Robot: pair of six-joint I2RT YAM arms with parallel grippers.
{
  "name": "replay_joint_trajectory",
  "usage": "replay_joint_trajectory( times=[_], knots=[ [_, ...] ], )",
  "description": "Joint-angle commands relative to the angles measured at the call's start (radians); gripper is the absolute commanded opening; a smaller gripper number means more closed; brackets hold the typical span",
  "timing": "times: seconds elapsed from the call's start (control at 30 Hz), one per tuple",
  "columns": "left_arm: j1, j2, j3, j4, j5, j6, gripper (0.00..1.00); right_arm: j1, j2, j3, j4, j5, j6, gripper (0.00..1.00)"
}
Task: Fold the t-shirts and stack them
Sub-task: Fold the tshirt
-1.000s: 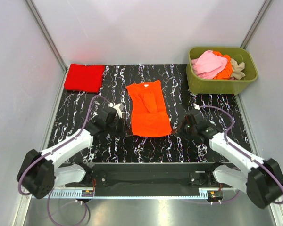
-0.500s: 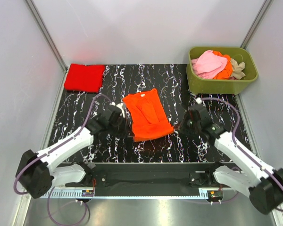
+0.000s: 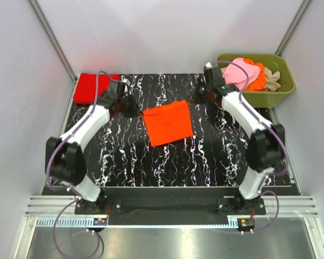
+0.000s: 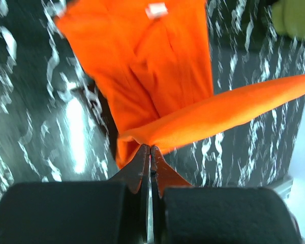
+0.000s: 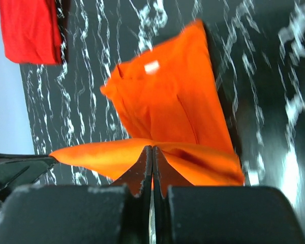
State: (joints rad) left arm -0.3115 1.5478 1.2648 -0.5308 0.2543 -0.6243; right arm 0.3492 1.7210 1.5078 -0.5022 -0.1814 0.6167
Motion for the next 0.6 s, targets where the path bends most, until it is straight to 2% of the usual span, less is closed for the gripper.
replay_joint_trajectory(
  times=[0.0,0.13,0.27,0.43,0.57],
  knots=[
    [0.063,0.113,0.111,0.002,0.059,0.046,0.00,-0.027,0.165,0.184,0.011,-0.101,-0.081,0.00],
    [0.109,0.292,0.252,0.003,0.053,0.071,0.00,-0.044,0.351,0.411,0.016,-0.145,-0.106,0.00],
    [0.155,0.418,0.345,0.009,0.056,0.067,0.00,-0.055,0.541,0.612,0.016,-0.269,-0.127,0.00],
    [0.195,0.583,0.533,0.025,0.063,0.127,0.00,-0.067,0.745,0.834,0.014,-0.270,-0.126,0.01],
    [0.222,0.704,0.706,0.054,0.108,0.109,0.00,-0.087,0.883,1.035,0.007,-0.279,-0.092,0.00]
  ],
)
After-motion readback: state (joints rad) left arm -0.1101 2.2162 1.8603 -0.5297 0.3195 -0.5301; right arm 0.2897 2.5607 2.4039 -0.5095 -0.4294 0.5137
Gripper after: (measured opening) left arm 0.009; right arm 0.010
